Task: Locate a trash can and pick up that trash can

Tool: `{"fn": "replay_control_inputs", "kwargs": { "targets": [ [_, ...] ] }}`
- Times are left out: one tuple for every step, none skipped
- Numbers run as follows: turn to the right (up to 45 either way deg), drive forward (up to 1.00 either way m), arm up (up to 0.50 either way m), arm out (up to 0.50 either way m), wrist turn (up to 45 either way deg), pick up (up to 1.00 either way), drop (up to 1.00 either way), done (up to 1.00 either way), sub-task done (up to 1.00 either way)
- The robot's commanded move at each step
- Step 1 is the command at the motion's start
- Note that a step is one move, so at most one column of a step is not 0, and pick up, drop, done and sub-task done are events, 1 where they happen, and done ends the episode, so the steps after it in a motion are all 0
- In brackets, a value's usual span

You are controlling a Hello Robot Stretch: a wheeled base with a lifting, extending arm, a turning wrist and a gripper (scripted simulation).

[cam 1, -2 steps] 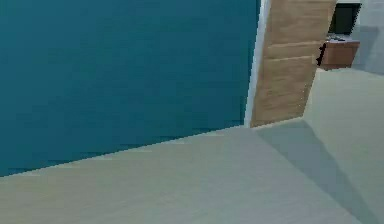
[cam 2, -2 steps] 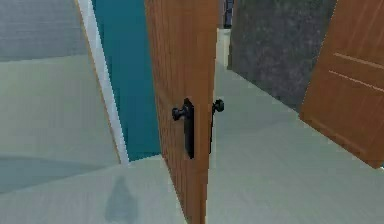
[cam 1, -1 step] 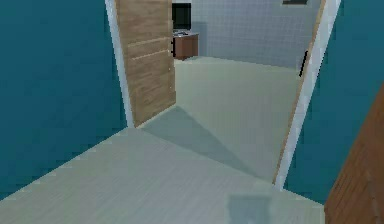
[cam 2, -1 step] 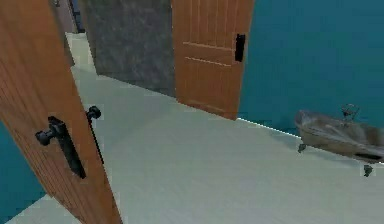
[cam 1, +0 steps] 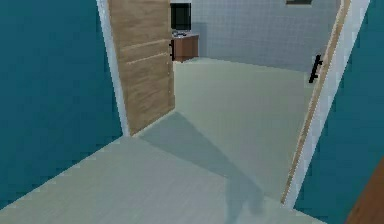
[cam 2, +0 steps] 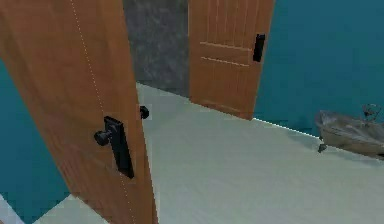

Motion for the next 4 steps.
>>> {"fn": "replay_control_inputs", "kwargs": {
  "targets": [
    [0.0, 1.00, 0.00, 0.00, 0.0, 0.00, 0.00, 0.00, 0.00],
    [18.0, 0.00, 0.00, 0.00, 0.0, 0.00, 0.00, 0.00, 0.00],
    [0.0, 0.15, 0.00, 0.00, 0.0, 0.00, 0.00, 0.00, 0.00],
    [0.0, 1.00, 0.00, 0.00, 0.0, 0.00, 0.00, 0.00, 0.00]
  ]
}}
